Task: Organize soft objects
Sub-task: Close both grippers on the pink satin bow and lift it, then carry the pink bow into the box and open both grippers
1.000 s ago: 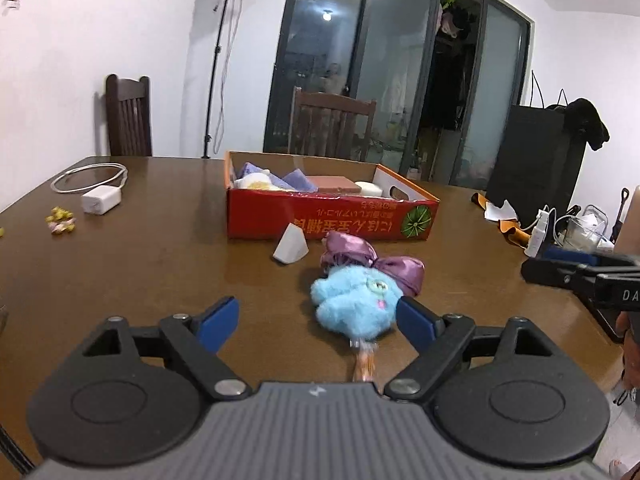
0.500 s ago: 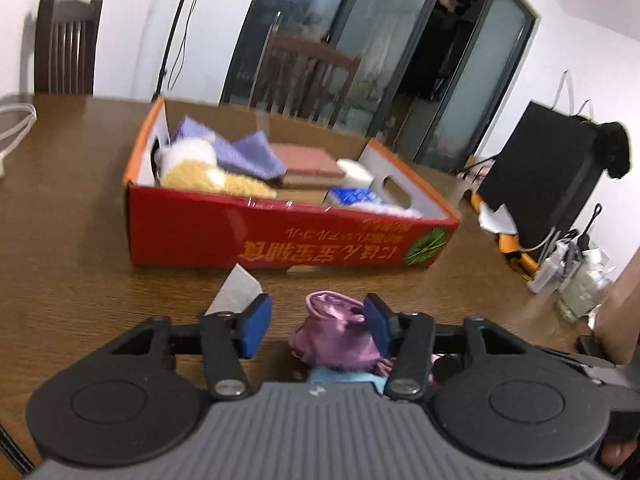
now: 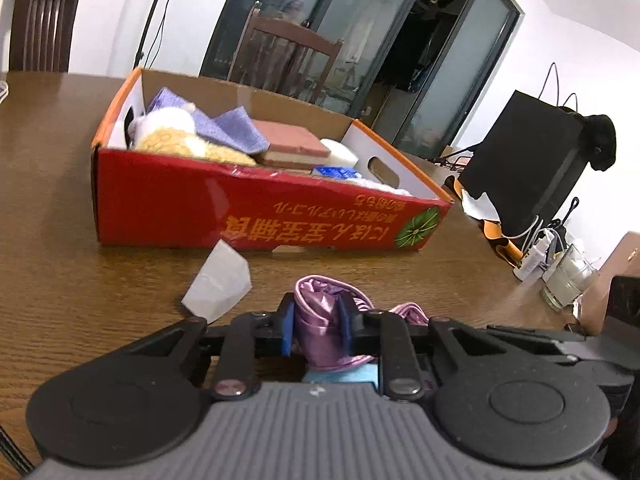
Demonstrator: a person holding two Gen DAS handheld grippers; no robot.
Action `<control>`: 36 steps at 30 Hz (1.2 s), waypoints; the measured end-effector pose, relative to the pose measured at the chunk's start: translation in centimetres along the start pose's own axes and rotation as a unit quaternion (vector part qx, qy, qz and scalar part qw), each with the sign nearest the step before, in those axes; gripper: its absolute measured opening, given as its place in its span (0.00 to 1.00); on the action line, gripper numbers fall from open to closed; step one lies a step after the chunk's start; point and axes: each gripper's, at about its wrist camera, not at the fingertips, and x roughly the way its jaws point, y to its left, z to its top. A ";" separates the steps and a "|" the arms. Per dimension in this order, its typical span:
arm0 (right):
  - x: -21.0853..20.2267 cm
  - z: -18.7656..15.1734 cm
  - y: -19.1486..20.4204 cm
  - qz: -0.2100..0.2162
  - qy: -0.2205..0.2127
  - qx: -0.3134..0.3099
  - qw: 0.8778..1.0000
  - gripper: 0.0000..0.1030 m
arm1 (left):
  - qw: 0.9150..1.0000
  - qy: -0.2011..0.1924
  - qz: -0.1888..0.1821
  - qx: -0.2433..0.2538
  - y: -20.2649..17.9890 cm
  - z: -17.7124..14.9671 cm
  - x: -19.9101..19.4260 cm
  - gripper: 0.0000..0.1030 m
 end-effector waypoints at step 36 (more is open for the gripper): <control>9.5 18.8 1.2 -0.055 0.018 -0.051 0.997 0.56 | 0.984 -0.077 0.148 0.061 1.0 18.4 0.2 0.72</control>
